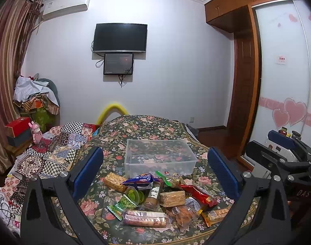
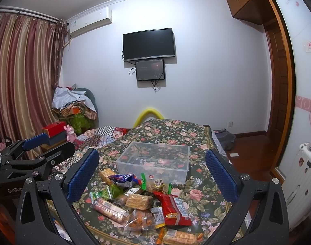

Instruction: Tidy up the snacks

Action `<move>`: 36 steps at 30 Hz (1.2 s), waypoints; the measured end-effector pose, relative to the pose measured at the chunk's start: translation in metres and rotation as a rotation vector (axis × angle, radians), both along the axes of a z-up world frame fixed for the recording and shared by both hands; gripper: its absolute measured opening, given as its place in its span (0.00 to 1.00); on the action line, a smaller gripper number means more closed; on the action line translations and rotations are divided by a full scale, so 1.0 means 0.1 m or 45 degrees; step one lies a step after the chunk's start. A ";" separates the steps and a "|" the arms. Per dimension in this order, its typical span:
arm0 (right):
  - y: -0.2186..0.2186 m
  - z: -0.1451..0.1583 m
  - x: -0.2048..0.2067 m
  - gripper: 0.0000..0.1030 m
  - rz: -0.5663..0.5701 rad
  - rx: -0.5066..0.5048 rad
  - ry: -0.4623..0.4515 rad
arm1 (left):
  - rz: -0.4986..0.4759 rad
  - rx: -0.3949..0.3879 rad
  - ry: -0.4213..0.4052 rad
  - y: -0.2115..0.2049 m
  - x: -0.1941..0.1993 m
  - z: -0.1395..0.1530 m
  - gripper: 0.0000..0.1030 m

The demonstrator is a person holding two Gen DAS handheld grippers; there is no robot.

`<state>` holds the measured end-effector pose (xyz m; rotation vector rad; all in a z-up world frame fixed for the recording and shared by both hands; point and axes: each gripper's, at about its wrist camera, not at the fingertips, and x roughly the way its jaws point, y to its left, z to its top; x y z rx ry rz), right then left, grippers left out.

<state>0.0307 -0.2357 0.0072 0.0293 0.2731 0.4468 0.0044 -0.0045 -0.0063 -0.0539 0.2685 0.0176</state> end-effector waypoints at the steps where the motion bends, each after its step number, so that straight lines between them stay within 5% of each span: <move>1: 0.00 0.00 0.00 1.00 0.000 -0.001 -0.001 | 0.001 0.000 0.000 0.00 0.00 0.00 1.00; 21: -0.07 -0.13 0.19 1.00 0.000 -0.010 0.096 | 0.013 0.011 0.053 0.08 0.13 -0.09 1.00; 24: -0.13 -0.22 0.27 1.00 -0.038 -0.053 0.132 | 0.020 0.004 0.121 0.15 0.24 -0.19 0.99; 29: -0.30 -0.50 0.47 1.00 -0.079 -0.080 0.261 | -0.001 -0.021 0.298 0.26 0.47 -0.48 0.84; 36: -0.48 -0.88 0.59 1.00 -0.119 -0.150 0.431 | 0.006 -0.012 0.490 0.31 0.69 -0.95 0.84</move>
